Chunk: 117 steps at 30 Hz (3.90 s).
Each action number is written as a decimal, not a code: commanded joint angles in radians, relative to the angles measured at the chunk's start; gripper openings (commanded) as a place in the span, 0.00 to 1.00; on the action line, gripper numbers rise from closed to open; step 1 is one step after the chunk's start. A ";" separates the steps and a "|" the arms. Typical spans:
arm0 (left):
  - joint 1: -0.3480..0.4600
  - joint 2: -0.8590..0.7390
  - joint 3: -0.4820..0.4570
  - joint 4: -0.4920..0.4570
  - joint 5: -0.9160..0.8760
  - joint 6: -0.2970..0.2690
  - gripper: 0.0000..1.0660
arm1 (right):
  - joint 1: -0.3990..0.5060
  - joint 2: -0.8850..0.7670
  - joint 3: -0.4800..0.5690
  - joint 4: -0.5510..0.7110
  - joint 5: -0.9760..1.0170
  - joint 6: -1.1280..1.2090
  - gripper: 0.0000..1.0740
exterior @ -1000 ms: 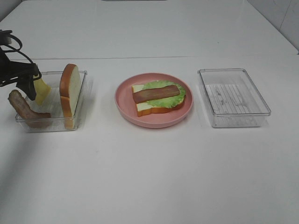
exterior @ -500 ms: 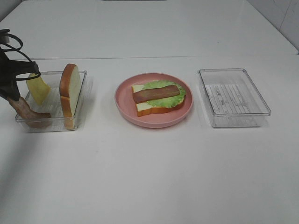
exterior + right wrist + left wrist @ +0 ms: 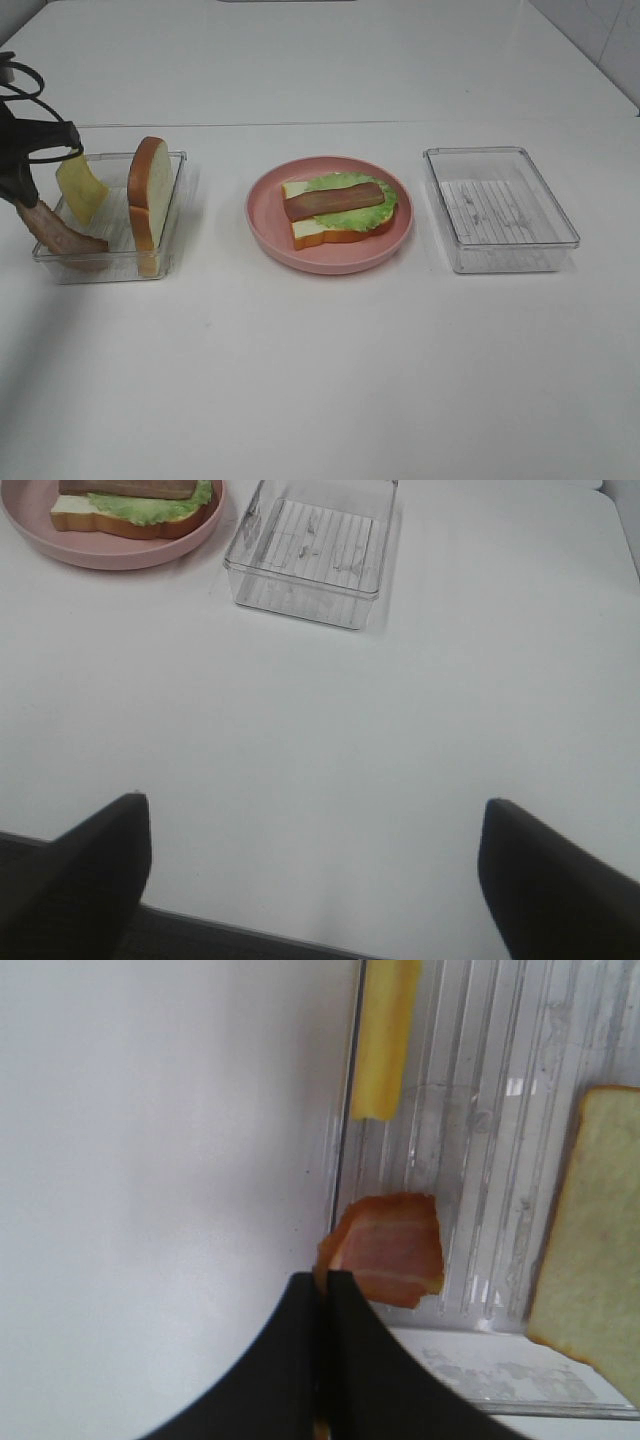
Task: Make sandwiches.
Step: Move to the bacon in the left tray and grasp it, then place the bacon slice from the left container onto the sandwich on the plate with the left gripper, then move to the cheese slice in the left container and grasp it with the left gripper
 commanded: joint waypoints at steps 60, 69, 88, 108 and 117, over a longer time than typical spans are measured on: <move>-0.425 0.287 -0.489 -1.100 -0.109 0.457 0.00 | -0.006 -0.034 -0.002 0.004 0.000 -0.011 0.81; -0.427 0.424 -0.589 -1.000 0.020 0.340 0.00 | -0.006 -0.034 -0.002 0.004 0.000 -0.011 0.81; -0.470 0.439 -0.589 -0.491 -0.034 0.102 0.00 | -0.006 -0.034 -0.002 0.004 0.000 -0.011 0.81; -0.502 0.414 -0.746 -0.202 0.135 -0.060 0.93 | -0.006 -0.034 -0.002 0.004 0.000 -0.011 0.81; -0.502 0.414 -0.956 -0.070 0.398 -0.060 0.93 | -0.006 -0.034 -0.002 0.004 0.000 -0.011 0.81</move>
